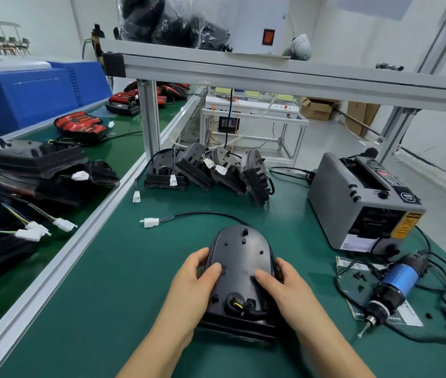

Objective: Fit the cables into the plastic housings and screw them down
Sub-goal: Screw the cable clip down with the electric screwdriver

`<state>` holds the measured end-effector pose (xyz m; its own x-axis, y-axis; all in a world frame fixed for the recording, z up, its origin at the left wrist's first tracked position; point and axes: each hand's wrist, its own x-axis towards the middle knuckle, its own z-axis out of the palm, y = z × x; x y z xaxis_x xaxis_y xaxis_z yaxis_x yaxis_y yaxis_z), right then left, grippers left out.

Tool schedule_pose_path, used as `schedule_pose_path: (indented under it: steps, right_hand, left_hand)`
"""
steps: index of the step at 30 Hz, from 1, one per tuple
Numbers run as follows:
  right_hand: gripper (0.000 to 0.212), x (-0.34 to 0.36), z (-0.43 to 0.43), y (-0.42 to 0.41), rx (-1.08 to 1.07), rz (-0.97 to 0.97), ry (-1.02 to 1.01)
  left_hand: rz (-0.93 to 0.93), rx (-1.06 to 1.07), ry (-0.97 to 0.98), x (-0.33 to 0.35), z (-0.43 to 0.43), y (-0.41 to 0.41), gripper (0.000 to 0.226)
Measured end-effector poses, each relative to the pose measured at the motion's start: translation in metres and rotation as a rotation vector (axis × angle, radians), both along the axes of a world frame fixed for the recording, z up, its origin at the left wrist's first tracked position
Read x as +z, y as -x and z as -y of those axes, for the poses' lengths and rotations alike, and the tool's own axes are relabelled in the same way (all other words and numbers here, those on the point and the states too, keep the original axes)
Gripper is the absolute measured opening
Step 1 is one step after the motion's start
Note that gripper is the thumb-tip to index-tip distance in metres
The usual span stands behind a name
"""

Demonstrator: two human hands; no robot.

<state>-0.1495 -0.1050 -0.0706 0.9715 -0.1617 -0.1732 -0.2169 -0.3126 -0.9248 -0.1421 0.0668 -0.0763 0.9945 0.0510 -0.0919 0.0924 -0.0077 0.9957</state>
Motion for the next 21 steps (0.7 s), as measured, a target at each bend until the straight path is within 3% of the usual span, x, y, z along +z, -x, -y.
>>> schedule_pose_path:
  steps: [2,4,6,9,11,13,18,21]
  right_hand:
    - [0.032,0.003,0.001,-0.001,-0.054,-0.035,-0.213]
    - [0.032,0.007,0.004,-0.002,-0.065,-0.066,-0.378]
    - [0.04,0.011,0.009,0.0,-0.04,-0.07,-0.408]
    - [0.055,0.015,0.012,0.006,0.003,-0.038,-0.354]
    - [0.055,0.016,0.011,0.011,0.052,-0.016,-0.345]
    - [0.055,0.017,0.01,0.014,0.09,0.002,-0.325]
    - [0.06,0.019,0.012,0.014,0.087,0.042,-0.33]
    - [0.059,0.02,0.015,0.008,0.054,0.041,-0.351]
  left_hand:
    - [0.0,-0.015,0.116,0.001,0.008,0.006,0.022]
    - [0.03,-0.062,0.085,0.002,0.008,0.006,0.019]
    - [0.12,-0.045,-0.126,0.002,-0.003,-0.009,0.02]
    - [0.244,0.048,-0.701,0.003,-0.025,-0.055,0.035]
    - [0.213,0.079,-1.027,0.003,-0.038,-0.088,0.052]
    - [0.163,0.079,-1.273,0.001,-0.047,-0.112,0.055]
    - [0.052,-0.029,-1.666,0.008,-0.055,-0.132,0.033]
    - [-0.035,-0.16,-1.665,0.021,-0.051,-0.129,0.017]
